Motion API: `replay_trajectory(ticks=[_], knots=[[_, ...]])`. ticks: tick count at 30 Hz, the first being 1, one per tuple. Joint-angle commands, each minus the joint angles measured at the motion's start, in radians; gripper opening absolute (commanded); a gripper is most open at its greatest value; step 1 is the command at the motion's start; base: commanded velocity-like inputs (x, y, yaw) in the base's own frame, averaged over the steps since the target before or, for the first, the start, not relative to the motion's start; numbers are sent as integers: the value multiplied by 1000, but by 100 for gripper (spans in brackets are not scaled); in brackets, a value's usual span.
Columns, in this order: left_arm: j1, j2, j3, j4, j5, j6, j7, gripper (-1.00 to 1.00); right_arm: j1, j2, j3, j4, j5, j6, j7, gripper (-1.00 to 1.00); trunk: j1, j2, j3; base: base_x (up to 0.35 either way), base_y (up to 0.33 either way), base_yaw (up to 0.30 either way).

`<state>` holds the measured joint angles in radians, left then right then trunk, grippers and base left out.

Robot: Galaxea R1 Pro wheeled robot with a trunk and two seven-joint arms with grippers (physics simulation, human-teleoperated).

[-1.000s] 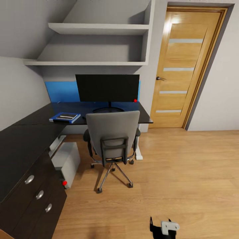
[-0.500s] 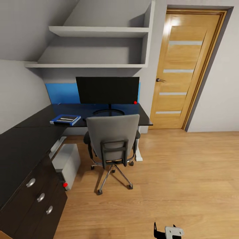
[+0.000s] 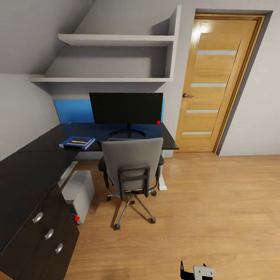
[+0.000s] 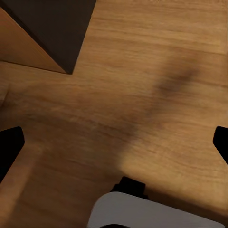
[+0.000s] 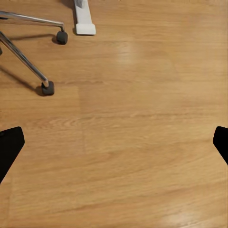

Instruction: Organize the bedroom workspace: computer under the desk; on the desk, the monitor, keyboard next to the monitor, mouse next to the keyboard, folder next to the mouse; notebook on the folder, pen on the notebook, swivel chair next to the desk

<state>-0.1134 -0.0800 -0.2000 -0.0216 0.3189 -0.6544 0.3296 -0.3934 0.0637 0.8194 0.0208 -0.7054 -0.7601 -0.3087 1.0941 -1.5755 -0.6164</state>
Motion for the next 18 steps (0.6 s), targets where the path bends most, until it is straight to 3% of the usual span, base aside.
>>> replay_trajectory(ticks=[1,18], knots=[[0,0,-9,0,3,-2,7,100,-1,1,8,2,1,-1,-9,100,-4,7,2,0,0,0],[0,2,-9,0,3,-2,3,100,-1,1,8,2,1,-1,-9,100,-69,126,56,0,0,0]])
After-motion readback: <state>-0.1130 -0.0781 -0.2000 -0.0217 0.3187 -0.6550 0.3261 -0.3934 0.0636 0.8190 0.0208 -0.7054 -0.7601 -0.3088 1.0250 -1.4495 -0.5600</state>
